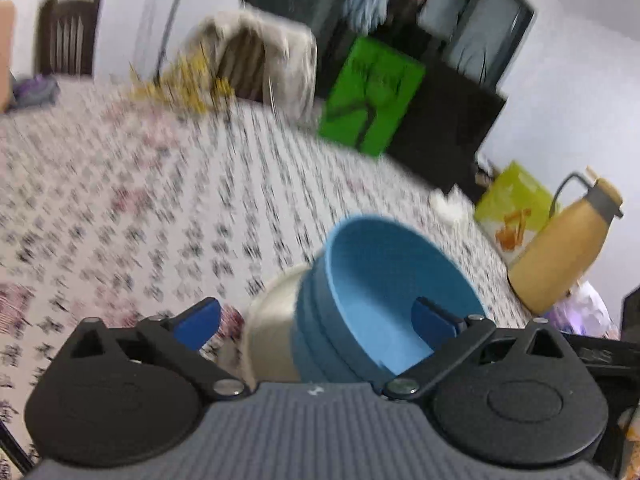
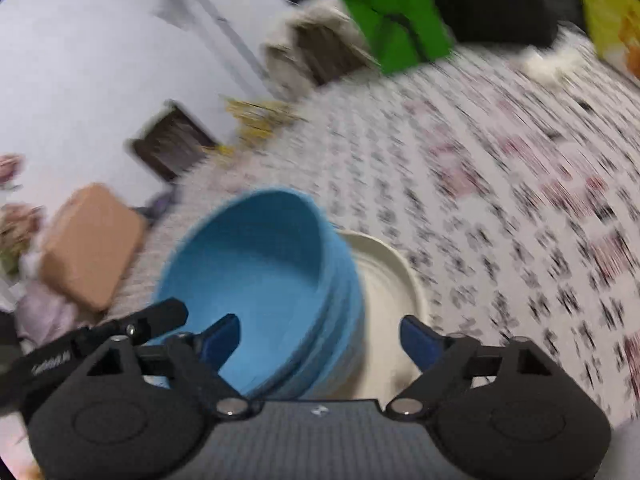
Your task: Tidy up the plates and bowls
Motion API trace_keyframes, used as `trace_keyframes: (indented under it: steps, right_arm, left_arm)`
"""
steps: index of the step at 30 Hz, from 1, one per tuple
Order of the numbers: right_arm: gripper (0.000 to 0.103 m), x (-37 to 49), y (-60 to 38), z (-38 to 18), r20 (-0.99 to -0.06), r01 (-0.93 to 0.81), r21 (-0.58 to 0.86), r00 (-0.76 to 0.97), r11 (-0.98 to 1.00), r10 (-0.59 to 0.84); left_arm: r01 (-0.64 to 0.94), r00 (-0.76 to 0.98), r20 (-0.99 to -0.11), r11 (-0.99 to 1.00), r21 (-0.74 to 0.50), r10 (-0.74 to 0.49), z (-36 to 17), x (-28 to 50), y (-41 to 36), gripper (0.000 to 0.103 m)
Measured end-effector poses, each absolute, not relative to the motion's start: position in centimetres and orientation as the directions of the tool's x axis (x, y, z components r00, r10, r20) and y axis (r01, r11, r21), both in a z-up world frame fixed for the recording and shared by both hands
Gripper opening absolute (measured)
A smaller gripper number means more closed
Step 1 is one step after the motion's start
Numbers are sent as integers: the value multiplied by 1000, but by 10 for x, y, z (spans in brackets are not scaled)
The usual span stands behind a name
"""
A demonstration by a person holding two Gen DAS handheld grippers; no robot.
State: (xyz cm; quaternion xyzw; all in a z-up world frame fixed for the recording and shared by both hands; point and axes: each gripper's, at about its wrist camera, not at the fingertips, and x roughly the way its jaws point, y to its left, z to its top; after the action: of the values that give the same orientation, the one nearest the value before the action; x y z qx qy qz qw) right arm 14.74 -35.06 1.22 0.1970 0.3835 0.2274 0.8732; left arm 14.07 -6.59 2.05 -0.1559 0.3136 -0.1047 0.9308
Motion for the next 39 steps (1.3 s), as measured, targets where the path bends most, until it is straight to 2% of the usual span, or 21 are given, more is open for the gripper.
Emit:
trace_keyframes:
  steps: [1,2,6,8,17,29,33,39]
  right_arm:
    - [102,137,-352,14,-546,-275,502,634,820,547]
    - [103,126,-353,15,-512,-295,477,672,828,535]
    - [103,87,-351,13,-407,-344,372,774,862,485]
    - [103,72,-347,11,-380,-350,313,806,883,454]
    - [103,7,-339,-12,-341,-320,165,869,933,358]
    - [103,-69,-358,-35,-306,-323,143,885,936,352]
    - [103,-88,-360,-37,-290,-315,128,895,940,339]
    - [103,-116,-361,-34,-266,-311,98,907,945,326]
  left_arm:
    - [104,809,-519,935,-339,-277,22,131,-66,103]
    - [108,832,-489,940,-323,-264,23,122,-65,103]
    - [85,909,-376,964,-253,-179,20,86,-68,103]
    - [68,918,-365,967,-245,-157,18,75,-69,103]
    - [16,936,-346,988,-153,-69,-15,9,-80,103]
    - [17,938,-343,998,-62,-37,-44,-59,-103,103]
    - [-3,957,-289,1000,-19,-2,-43,-82,-110,103]
    - [4,969,-247,1000,-24,-10,-42,-110,-112,103]
